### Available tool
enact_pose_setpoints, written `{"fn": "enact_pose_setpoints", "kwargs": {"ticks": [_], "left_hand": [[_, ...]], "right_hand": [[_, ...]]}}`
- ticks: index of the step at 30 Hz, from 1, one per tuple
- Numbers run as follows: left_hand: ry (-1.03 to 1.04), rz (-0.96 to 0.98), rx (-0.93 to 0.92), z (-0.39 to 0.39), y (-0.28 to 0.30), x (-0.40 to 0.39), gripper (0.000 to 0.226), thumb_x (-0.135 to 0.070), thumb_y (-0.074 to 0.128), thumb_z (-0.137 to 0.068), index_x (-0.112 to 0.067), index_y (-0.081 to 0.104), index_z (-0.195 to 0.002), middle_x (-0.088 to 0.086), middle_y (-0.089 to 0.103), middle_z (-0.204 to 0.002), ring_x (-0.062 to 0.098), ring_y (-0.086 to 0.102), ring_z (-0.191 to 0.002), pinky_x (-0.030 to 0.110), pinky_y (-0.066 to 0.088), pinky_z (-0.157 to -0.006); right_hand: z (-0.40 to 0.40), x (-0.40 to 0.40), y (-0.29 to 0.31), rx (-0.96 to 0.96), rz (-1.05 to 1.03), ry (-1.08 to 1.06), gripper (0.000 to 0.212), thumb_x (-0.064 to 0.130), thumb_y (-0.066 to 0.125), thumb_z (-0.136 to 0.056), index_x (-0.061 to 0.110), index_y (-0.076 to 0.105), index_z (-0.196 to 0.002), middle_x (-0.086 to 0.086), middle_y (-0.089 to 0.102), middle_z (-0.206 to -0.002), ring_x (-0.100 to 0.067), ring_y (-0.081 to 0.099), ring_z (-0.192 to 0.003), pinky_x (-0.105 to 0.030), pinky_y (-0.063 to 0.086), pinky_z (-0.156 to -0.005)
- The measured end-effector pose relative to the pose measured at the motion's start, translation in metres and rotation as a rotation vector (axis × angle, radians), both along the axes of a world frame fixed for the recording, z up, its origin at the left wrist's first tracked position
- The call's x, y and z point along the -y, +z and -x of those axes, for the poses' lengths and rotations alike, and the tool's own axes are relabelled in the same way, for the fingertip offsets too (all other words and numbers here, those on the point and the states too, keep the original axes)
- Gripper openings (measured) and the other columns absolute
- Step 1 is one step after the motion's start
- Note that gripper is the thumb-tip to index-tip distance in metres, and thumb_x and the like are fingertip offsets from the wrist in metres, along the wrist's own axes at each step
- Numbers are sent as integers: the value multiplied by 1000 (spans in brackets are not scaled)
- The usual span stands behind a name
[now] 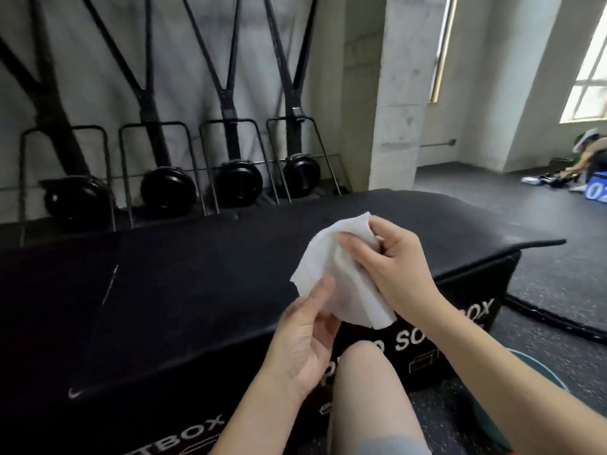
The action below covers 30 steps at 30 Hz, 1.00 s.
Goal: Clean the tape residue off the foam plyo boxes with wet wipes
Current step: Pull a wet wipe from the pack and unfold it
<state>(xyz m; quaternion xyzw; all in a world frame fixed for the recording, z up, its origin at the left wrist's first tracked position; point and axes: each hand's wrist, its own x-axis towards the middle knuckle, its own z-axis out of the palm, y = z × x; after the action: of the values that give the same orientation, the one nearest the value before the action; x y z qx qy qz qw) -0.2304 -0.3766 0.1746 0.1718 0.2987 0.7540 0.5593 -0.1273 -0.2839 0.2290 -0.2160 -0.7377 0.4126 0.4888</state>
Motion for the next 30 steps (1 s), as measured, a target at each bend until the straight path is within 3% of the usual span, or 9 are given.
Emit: {"fn": "enact_pose_setpoints", "kwargs": {"ticks": [4, 9, 12, 14, 17, 21, 25, 27, 30], "left_hand": [[108, -30, -149, 35, 9, 29, 33, -24, 66, -93, -7, 70, -121, 15, 69, -123, 30, 65, -116, 47, 48, -104], [406, -5, -514, 84, 31, 62, 27, -20, 59, -99, -6, 67, -120, 15, 71, -118, 30, 67, -112, 48, 51, -99], [497, 37, -654, 117, 43, 82, 21, -16, 60, -98, -8, 70, -114, 12, 74, -110, 29, 70, -104, 44, 55, -90], [511, 54, -689, 136, 50, 92, 19, -11, 60, -96, -6, 71, -111, 14, 74, -107, 31, 71, -102, 43, 57, -88], [522, 59, -758, 166, 57, 106, 18, 1, 58, -93, 0, 73, -102, 17, 74, -102, 31, 71, -100, 36, 58, -82], [496, 17, -947, 204, 65, 118, 36, 15, 51, -76, -9, 73, -62, 22, 69, -83, 34, 70, -87, 38, 57, -74], [497, 36, -1011, 238, 66, 112, 54, 27, 38, -72, -12, 68, -51, 32, 65, -83, 45, 67, -90, 53, 57, -79], [502, 65, -1083, 254, 63, 111, 58, 29, 37, -73, -15, 70, -53, 25, 68, -83, 39, 68, -89, 49, 59, -78], [462, 125, -1193, 274, 59, 113, 59, 29, 40, -73, -17, 73, -58, 3, 70, -91, 24, 68, -97, 38, 56, -85]], "right_hand": [[45, 17, 8, -4, 7, 119, 53, 27, 74, -92, -11, 39, -78, -27, 34, -65, -24, 31, -59, -46, 28, -48], [89, 24, 12, 18, 45, 282, 45, 31, 72, -94, -10, 54, -85, -26, 49, -69, -22, 45, -61, -40, 37, -53], [108, 21, 16, 71, 35, 355, 23, 30, 72, -93, 7, 70, -88, -11, 65, -70, -22, 62, -62, -34, 48, -54], [117, 20, 18, 102, 105, 488, 10, 25, 72, -91, 19, 77, -97, -10, 76, -89, -32, 73, -82, -39, 59, -70], [133, 15, 19, 106, 122, 616, 15, 14, 68, -92, 19, 81, -96, -21, 74, -96, -30, 72, -90, -40, 60, -81], [160, 16, 24, 66, 83, 643, 55, -23, 45, -89, 15, 79, -69, -10, 75, -82, -13, 69, -75, -17, 49, -66], [190, 13, 23, 47, 86, 612, 62, -21, 39, -90, 22, 74, -63, 0, 71, -75, -17, 50, -61, -21, 35, -54], [204, 11, 20, 54, 114, 607, 61, -20, 40, -92, 22, 74, -63, -2, 72, -78, -26, 49, -65, -25, 34, -55], [223, 7, 20, 80, 130, 629, 62, -21, 39, -92, 21, 74, -63, -4, 73, -79, -11, 60, -65, -15, 40, -54]]}}
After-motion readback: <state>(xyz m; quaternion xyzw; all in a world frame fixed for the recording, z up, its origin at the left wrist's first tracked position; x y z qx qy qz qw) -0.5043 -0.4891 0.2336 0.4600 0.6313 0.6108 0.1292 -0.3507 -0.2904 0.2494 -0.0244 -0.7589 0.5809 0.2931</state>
